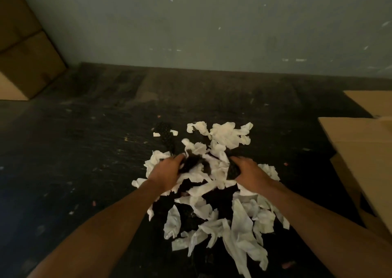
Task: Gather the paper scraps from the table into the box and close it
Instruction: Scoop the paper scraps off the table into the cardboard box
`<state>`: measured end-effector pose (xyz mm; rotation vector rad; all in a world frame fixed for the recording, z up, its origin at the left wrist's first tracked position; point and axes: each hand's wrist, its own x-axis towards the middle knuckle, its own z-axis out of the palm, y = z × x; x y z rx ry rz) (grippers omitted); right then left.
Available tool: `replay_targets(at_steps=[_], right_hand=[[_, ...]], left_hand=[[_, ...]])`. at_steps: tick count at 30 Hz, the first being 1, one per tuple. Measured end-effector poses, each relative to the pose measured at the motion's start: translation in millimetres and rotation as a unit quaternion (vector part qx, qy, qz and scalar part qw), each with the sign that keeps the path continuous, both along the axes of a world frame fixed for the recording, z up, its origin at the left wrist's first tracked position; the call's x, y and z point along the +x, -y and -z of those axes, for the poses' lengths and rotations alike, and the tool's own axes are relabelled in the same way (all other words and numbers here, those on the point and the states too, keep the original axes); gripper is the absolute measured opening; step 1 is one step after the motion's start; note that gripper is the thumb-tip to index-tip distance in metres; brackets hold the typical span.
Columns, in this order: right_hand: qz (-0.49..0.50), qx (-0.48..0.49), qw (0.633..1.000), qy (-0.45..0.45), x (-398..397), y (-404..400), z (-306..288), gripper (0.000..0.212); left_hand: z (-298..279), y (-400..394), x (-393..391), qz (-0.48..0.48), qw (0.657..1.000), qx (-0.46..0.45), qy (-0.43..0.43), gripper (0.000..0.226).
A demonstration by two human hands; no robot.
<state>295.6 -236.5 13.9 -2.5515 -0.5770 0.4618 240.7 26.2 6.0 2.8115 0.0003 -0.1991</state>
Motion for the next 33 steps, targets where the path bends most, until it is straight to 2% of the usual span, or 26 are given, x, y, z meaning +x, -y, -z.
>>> replay_targets(at_steps=[5,12,22,27,33], right_hand=[[0.046,0.073,0.996,0.005,-10.3,13.4,-53.0,0.03],[0.027,0.107,0.992,0.063,-40.0,31.9,-124.7,0.033],[0.067,0.053,0.985,0.148,-119.9,86.4,-197.6,0.045],[0.066,0.038,0.982,0.17,-172.5,116.4,-215.1,0.031],[0.082,0.012,0.976,0.199,-214.1,167.2,-229.9,0.026]], left_hand=[[-47.1,-3.2,-23.0,-0.061,0.997,-0.026,0.043,0.044],[-111.2,14.8,-57.6,-0.092,0.991,-0.019,0.099,0.041],[-173.6,49.4,-129.6,-0.078,0.985,-0.02,0.152,0.041],[-184.1,74.1,-169.6,-0.068,0.983,-0.038,0.164,0.04],[-200.7,120.1,-191.7,-0.041,0.983,-0.047,0.174,0.04]])
